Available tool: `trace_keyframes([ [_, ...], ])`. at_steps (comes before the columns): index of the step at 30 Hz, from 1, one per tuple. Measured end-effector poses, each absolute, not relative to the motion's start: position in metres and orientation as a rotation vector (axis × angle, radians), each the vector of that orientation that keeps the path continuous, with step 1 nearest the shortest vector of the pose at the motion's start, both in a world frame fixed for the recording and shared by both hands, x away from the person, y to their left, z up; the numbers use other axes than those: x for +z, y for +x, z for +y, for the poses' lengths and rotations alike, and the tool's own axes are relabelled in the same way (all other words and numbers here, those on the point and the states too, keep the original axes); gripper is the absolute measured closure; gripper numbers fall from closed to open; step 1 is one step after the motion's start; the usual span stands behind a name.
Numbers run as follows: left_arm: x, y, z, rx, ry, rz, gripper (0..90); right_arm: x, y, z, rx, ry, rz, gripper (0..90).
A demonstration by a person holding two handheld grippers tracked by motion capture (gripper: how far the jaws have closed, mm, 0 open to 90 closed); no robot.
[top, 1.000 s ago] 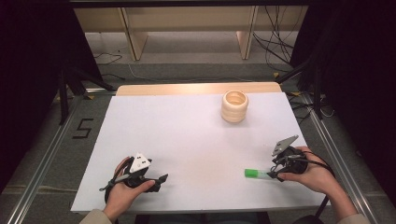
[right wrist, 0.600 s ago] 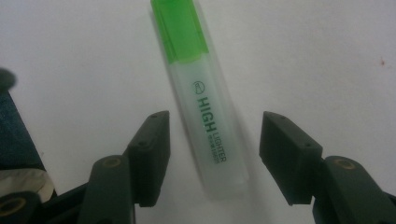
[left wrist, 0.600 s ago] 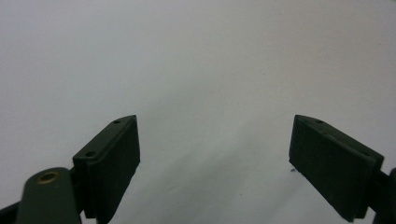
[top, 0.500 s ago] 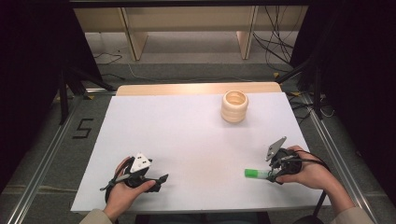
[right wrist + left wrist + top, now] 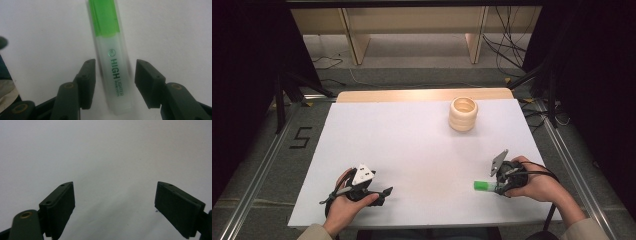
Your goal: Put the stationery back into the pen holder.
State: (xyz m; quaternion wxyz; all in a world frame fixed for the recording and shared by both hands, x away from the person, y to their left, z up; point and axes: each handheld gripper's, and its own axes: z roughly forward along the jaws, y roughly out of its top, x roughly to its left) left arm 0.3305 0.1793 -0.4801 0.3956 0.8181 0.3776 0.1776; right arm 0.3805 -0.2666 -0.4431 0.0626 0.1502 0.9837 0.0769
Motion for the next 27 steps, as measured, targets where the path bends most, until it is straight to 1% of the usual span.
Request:
trace_keyframes([
  [17,-0.48,0.331,0.179,0.444,2.082,0.951,16.4,-0.446,0.381,-0.254,0.124,0.354,2.986,58.2],
  [27,-0.48,0.331,0.178,0.444,2.084,0.948,16.4,-0.446,0.382,-0.25,0.089,0.318,2.992,59.3],
])
